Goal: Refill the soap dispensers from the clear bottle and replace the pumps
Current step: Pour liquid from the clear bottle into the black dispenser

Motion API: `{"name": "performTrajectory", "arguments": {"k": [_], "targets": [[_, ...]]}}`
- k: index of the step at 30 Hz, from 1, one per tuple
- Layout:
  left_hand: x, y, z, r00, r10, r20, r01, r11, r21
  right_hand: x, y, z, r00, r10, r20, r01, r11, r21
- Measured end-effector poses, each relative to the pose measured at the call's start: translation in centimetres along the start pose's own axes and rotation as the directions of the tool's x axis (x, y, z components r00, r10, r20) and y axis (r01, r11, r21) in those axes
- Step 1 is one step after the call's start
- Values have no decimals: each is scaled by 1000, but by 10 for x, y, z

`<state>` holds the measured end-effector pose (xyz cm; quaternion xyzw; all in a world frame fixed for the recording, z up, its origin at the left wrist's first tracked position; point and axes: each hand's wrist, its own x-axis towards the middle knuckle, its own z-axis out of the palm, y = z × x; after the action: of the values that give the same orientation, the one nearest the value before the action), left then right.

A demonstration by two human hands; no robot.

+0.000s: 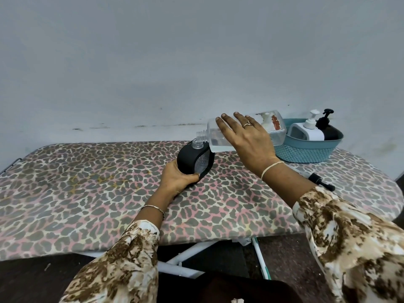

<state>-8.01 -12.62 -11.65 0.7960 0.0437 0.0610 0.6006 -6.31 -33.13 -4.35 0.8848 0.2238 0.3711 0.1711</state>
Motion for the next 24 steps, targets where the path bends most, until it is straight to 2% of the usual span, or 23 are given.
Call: {"name": "performTrajectory", "arguments": {"k": [24], "targets": [[0, -3, 0, 1000, -5, 21, 7, 996, -89, 5, 7, 6, 997, -65, -46, 62, 996, -56]]}}
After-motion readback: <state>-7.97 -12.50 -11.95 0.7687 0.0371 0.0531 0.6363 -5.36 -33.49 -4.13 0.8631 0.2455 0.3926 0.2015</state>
